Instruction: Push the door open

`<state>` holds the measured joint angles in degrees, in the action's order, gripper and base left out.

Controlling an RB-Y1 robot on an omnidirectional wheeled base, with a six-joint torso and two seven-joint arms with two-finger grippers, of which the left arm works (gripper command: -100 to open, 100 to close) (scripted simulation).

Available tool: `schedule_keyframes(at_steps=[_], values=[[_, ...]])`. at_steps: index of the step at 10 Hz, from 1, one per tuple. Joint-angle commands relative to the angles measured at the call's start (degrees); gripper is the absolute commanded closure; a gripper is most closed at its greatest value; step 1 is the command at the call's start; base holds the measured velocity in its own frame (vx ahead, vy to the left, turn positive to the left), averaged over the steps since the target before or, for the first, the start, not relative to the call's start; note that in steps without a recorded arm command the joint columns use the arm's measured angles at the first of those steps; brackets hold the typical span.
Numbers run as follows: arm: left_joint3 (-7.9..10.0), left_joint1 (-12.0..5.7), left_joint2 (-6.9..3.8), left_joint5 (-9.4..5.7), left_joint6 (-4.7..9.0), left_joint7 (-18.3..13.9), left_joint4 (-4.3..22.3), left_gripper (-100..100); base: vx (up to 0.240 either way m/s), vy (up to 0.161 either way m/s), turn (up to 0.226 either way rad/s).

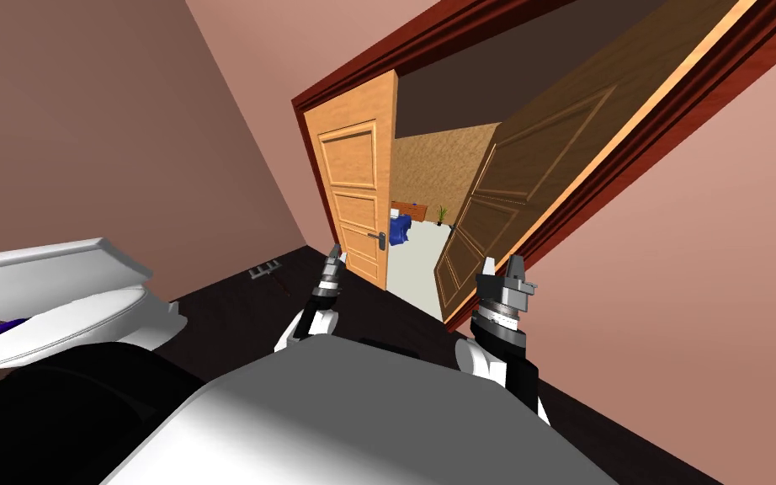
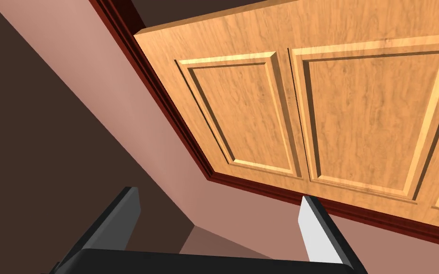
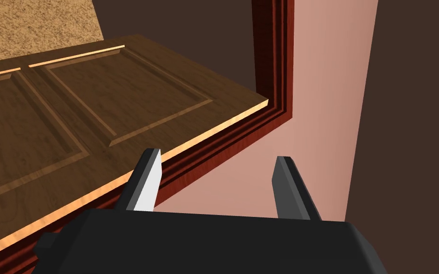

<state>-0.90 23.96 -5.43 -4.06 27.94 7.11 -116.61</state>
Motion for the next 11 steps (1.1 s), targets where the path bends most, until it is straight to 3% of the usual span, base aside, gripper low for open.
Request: schedule_keyframes(at_steps=[1, 11], values=[[-0.09, -0.98, -0.40, -0.70, -0.44, -0.1, 2.2, -100, 0.087, 0.086, -0.109], [-1.57, -4.89, -2.37, -4.92, -4.58, -0.7, 12.6, -100, 0.076, 0.086, -0.131]])
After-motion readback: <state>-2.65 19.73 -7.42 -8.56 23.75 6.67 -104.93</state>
